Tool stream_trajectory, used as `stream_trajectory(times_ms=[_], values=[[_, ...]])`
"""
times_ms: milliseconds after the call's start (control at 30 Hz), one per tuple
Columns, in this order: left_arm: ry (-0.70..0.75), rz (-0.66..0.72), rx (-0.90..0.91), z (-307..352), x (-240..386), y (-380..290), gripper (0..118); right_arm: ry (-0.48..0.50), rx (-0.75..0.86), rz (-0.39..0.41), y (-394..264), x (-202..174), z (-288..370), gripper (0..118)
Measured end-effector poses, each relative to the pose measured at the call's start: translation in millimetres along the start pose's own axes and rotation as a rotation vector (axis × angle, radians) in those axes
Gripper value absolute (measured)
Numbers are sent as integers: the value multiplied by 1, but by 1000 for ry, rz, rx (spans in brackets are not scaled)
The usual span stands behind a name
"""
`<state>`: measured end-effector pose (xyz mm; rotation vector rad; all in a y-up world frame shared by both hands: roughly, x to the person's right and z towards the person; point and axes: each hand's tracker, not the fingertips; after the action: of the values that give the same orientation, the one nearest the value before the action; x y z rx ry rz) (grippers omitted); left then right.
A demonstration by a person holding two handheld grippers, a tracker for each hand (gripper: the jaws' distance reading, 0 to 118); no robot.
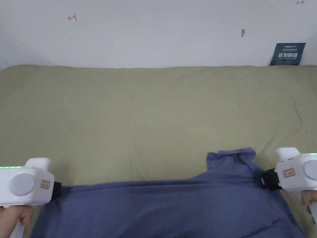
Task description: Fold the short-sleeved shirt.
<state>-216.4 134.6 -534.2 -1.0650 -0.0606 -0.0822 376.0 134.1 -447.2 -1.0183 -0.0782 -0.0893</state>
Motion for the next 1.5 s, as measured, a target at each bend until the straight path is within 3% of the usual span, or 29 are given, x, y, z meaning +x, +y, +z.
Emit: stream_trajectory(times_ms=[133,400,633,867,1133,1167,1200,1267,1300,1367,1400,1500], values=[[-14,1,32,25,-5,-7,1,72,28,-41,-8,5,32,2],[-83,27,144,114,-32,-52,1,107,163,10,-52,-7,137,2],[-110,1,196,165,-48,-134,1,116,227,41,-138,-15,200,2],[-94,-39,167,154,-54,-205,1,123,174,47,-229,-23,196,2],[-105,-17,123,134,-57,-230,1,116,96,30,-254,-7,156,2],[-109,-19,124,135,-57,-229,5,119,99,21,-253,-6,155,8],[-116,-24,127,136,-57,-229,32,124,96,12,-253,-7,157,41],[-102,-33,137,143,-53,-229,109,111,85,-17,-248,-7,161,118],[-96,-34,135,145,-52,-228,118,99,74,-16,-247,-7,162,115],[-77,-8,217,169,-44,-224,118,121,165,-31,-250,-12,176,112],[-70,7,241,179,-37,-219,118,97,184,-83,-246,-15,180,112],[-100,2,417,225,-2,-199,118,174,315,-154,-220,-34,222,112]])
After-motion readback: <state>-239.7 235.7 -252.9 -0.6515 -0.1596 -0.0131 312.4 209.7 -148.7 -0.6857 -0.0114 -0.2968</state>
